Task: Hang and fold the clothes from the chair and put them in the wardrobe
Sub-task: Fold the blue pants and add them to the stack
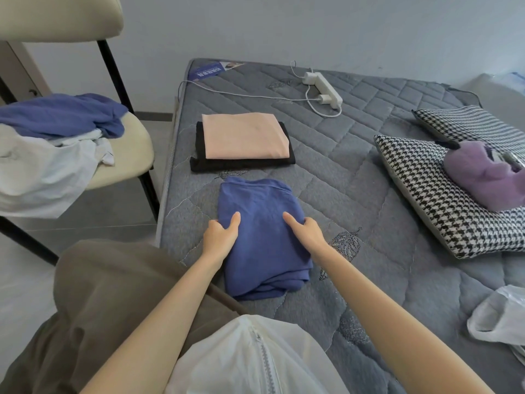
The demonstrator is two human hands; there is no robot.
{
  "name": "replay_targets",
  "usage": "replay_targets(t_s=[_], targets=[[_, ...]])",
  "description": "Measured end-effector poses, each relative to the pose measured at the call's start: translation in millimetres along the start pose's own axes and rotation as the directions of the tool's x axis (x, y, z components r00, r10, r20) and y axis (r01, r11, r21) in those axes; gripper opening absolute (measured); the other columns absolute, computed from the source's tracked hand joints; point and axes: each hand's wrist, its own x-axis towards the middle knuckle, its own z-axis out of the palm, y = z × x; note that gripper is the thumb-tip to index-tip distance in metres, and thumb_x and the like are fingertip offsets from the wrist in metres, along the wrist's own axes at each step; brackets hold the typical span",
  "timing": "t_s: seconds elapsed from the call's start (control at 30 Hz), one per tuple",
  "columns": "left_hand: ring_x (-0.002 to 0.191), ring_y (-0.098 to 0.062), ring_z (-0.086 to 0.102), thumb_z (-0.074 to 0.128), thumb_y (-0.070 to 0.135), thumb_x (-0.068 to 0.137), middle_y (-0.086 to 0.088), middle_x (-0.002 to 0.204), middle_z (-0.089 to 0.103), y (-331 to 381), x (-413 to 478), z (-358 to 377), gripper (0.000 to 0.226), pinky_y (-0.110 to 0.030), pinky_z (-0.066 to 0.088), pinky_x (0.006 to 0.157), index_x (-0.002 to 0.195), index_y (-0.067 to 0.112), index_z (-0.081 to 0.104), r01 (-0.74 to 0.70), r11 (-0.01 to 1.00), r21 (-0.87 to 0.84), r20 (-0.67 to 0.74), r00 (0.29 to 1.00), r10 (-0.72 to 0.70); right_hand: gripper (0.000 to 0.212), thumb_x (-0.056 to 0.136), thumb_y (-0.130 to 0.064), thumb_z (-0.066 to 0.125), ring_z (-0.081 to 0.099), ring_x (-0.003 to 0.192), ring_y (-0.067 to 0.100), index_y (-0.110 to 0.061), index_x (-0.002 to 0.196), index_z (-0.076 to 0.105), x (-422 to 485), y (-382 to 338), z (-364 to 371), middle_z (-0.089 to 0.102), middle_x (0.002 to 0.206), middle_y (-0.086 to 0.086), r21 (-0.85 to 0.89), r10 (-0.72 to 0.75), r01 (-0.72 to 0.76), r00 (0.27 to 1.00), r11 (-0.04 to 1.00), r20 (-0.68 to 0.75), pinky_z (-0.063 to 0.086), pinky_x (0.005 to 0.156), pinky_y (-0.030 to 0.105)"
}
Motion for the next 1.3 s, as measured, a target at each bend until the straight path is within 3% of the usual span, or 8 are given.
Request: replay_targets(t_s=[0.13, 0.27, 0.43, 0.6, 0.87, 1.0, 1.1, 1.3], targets=[[0.099, -0.022, 0.061, 0.061, 0.056, 0.084, -0.007, 0.116, 0.061, 3.1, 5.1, 2.6, 0.064, -0.035, 0.051, 0.082, 0.124, 0.008, 0.049, 0.138, 0.958, -0.25, 0.09, 0.989, -0.119, 0.062, 0.081, -0.055, 0.066, 0.059, 0.107, 0.018, -0.014, 0.124, 0.049, 1.3, 3.7, 6.1, 0.059, 0.121, 0.0, 0.193, -0.003, -0.009, 0.998, 0.981, 0.063, 0.05, 0.089, 0.034], [0.089, -0.017, 0.063, 0.057, 0.052, 0.09, -0.003, 0.11, 0.065, 8.5, 1.7, 3.6, 0.048, -0.027, 0.05, 0.065, 0.119, 0.013, 0.056, 0.163, 0.924, -0.346, 0.198, 0.975, -0.098, 0.047, 0.088, -0.043, 0.065, 0.06, 0.103, 0.007, -0.025, 0.128, 0.05, -4.4, -1.8, 13.6, 0.062, 0.119, -0.007, 0.327, -0.089, 0.022, 0.978, 0.945, 0.191, 0.049, 0.076, 0.019], [0.102, -0.019, 0.064, 0.058, 0.049, 0.09, -0.002, 0.12, 0.065, 10.8, -0.1, 5.6, 0.049, -0.034, 0.054, 0.085, 0.131, 0.021, 0.053, 0.068, 0.918, -0.392, 0.207, 0.978, 0.016, 0.034, 0.091, -0.033, 0.064, 0.063, 0.096, 0.007, -0.02, 0.122, 0.057, -6.4, -10.3, 15.0, 0.066, 0.113, -0.005, 0.348, -0.11, 0.044, 0.979, 0.937, 0.172, 0.049, 0.071, 0.019], [0.103, -0.015, 0.063, 0.056, 0.049, 0.091, 0.003, 0.118, 0.064, 39.9, -4.6, -0.3, 0.04, -0.031, 0.053, 0.084, 0.126, 0.028, 0.054, 0.021, 0.881, -0.472, 0.213, 0.973, 0.091, 0.031, 0.091, -0.032, 0.064, 0.064, 0.095, 0.006, -0.021, 0.12, 0.059, -1.9, -34.9, -3.4, 0.067, 0.108, -0.006, 0.359, -0.174, 0.106, 0.971, 0.928, 0.164, 0.05, 0.069, 0.018], [0.112, -0.01, 0.061, 0.054, 0.051, 0.091, 0.008, 0.124, 0.062, 106.0, 7.2, -14.2, 0.051, -0.034, 0.052, 0.093, 0.137, 0.033, 0.042, -0.117, 0.795, -0.595, 0.123, 0.965, 0.234, 0.015, 0.092, -0.032, 0.063, 0.063, 0.087, 0.0, -0.027, 0.106, 0.06, 34.8, -133.4, -34.6, 0.067, 0.095, -0.015, 0.201, -0.372, 0.335, 0.909, 0.92, 0.188, 0.047, 0.061, 0.006], [0.114, -0.014, 0.061, 0.053, 0.045, 0.094, 0.005, 0.128, 0.061, 135.9, 26.0, -18.4, 0.044, -0.041, 0.05, 0.097, 0.135, 0.032, 0.041, -0.105, 0.663, -0.742, 0.085, 0.965, 0.249, 0.031, 0.09, -0.037, 0.064, 0.063, 0.099, 0.006, -0.022, 0.117, 0.061, 73.0, -197.3, -36.4, 0.067, 0.108, -0.009, 0.084, -0.481, 0.474, 0.854, 0.877, 0.199, 0.05, 0.081, 0.018], [0.116, -0.017, 0.06, 0.052, 0.044, 0.095, 0.003, 0.132, 0.059, 159.1, 42.8, -17.1, 0.052, -0.045, 0.049, 0.099, 0.141, 0.031, 0.033, -0.105, 0.577, -0.81, 0.029, 0.975, 0.218, 0.028, 0.088, -0.039, 0.066, 0.063, 0.103, 0.009, -0.024, 0.113, 0.064, 102.3, -243.4, -34.3, 0.069, 0.109, -0.008, -0.006, -0.544, 0.562, 0.804, 0.827, 0.241, 0.05, 0.093, 0.03], [0.113, -0.019, 0.061, 0.05, 0.044, 0.096, 0.004, 0.132, 0.056, 198.7, 77.7, 4.2, 0.042, -0.046, 0.051, 0.095, 0.131, 0.038, 0.028, -0.136, 0.443, -0.886, -0.113, 0.991, 0.079, 0.024, 0.087, -0.04, 0.067, 0.064, 0.099, 0.01, -0.029, 0.108, 0.066, 153.3, -316.5, -23.9, 0.069, 0.103, -0.01, -0.187, -0.606, 0.704, 0.693, 0.685, 0.391, 0.048, 0.086, 0.025]])
